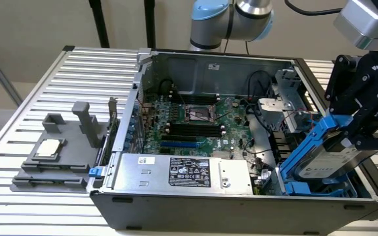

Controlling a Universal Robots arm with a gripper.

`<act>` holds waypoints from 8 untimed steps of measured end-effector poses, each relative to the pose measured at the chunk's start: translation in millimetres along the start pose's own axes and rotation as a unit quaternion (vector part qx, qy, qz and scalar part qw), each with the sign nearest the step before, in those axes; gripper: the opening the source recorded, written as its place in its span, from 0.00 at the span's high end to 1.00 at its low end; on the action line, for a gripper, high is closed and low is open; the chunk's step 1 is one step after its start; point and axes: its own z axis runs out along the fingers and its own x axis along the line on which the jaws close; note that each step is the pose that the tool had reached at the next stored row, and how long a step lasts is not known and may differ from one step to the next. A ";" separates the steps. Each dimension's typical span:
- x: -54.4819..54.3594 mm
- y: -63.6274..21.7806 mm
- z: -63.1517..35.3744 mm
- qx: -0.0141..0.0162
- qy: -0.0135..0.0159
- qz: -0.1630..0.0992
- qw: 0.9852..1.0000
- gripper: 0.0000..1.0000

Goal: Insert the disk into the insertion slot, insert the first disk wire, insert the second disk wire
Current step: 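Insert the disk into the insertion slot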

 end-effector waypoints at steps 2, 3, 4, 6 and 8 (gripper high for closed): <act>0.0 -0.1 0.7 0.000 0.000 0.000 1.000 0.67; 0.0 -0.2 1.0 0.000 0.000 -0.001 1.000 0.67; 0.0 -0.2 1.4 0.000 0.000 -0.001 1.000 0.67; 0.1 -0.3 2.5 0.000 0.000 -0.001 1.000 0.67; 0.1 -0.4 3.4 0.000 0.000 -0.002 1.000 0.67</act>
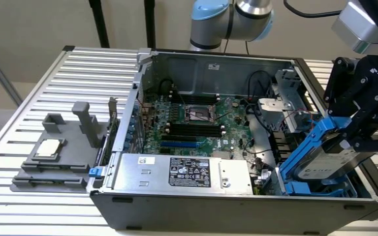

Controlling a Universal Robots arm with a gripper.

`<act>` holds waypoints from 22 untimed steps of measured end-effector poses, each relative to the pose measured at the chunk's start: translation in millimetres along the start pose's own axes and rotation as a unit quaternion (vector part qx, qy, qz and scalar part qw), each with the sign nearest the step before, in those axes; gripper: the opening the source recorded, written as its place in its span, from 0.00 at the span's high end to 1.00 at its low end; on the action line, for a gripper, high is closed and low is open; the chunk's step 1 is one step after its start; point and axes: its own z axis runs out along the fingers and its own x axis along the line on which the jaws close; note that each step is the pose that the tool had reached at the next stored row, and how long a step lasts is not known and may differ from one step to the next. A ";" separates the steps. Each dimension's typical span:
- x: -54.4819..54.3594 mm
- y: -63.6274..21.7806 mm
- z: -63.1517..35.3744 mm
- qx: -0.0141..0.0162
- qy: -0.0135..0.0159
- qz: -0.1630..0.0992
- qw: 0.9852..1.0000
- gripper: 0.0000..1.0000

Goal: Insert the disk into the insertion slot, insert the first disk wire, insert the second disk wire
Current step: 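Insert the disk into the insertion slot, then insert the first disk wire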

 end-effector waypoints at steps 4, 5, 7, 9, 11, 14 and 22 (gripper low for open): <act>0.1 -0.1 1.6 0.000 0.000 -0.001 1.000 0.67; 0.1 -0.2 2.0 0.000 0.000 -0.001 1.000 0.66; 0.2 -0.2 2.5 0.000 0.000 -0.001 1.000 0.66; 0.2 -0.3 2.9 0.000 0.000 -0.001 1.000 0.60; 0.3 -1.4 3.2 0.000 0.000 -0.002 1.000 0.60; 0.5 -6.7 3.2 0.000 0.000 -0.002 1.000 0.60; 0.8 -14.0 3.0 0.000 0.000 -0.002 1.000 0.60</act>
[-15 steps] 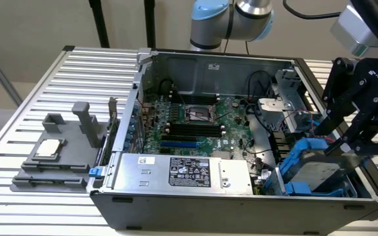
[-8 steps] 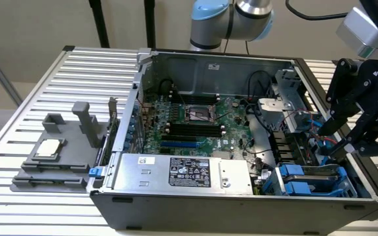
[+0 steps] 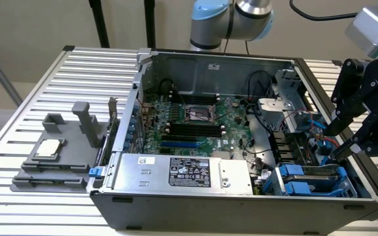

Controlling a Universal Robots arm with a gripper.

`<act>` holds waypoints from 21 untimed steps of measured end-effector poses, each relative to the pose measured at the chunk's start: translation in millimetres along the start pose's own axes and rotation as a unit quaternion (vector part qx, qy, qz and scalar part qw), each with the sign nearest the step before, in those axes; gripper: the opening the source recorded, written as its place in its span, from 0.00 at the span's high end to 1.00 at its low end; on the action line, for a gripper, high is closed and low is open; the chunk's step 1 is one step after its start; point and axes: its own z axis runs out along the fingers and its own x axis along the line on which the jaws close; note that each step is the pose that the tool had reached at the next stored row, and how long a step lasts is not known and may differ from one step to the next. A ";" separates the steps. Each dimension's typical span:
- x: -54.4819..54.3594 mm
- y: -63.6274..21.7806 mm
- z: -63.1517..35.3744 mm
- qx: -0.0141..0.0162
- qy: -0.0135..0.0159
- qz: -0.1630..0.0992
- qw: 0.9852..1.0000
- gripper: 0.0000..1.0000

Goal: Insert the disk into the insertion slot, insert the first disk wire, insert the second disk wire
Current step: 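Insert the first disk wire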

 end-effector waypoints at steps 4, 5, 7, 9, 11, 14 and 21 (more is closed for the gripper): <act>0.0 0.0 0.0 0.000 0.000 0.000 1.000 0.60; 0.0 0.0 0.0 0.000 0.000 0.000 1.000 0.60; 0.0 0.0 0.0 0.000 0.000 0.000 1.000 0.60; 0.0 0.0 0.0 0.000 0.000 0.000 1.000 0.60; 0.0 0.0 0.0 0.000 0.000 0.000 1.000 0.60; 0.1 -7.4 0.2 0.000 0.000 0.000 1.000 0.60; -2.0 -27.8 10.2 -0.001 0.000 0.000 1.000 0.60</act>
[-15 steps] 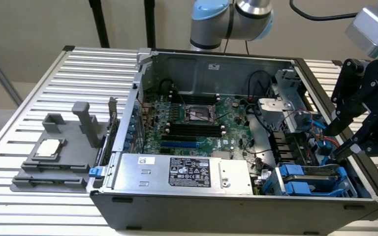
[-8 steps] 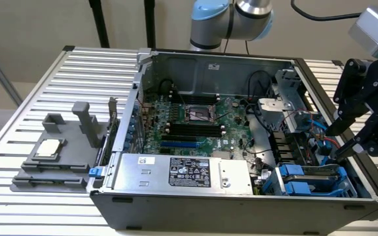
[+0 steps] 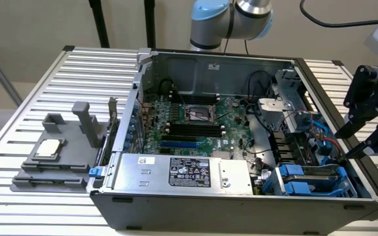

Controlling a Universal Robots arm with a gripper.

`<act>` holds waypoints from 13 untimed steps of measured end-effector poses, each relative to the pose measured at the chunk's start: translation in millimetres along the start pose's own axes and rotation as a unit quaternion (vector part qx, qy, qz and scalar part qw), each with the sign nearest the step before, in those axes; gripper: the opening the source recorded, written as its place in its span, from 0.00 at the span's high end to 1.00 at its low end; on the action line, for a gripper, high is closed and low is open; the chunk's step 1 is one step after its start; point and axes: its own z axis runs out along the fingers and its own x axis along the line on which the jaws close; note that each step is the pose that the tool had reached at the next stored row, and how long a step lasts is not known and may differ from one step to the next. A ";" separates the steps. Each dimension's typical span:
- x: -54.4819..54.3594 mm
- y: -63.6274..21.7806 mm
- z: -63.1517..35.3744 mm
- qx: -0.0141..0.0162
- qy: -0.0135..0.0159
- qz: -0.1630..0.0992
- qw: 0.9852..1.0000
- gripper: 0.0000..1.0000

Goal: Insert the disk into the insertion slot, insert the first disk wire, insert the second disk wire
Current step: 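Insert the first disk wire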

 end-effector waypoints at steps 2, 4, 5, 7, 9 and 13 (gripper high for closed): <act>-1.2 -3.1 3.8 0.000 0.000 0.000 1.000 0.60; -2.4 -6.1 7.3 0.000 0.000 0.000 1.000 0.60; -3.0 -7.4 9.1 0.000 0.000 0.000 1.000 0.60; -4.3 -10.2 12.8 0.000 0.000 0.000 1.000 0.60; -5.7 -12.6 16.3 0.000 0.000 0.000 1.000 0.60; -8.6 -13.6 23.9 0.000 0.000 0.000 1.000 0.60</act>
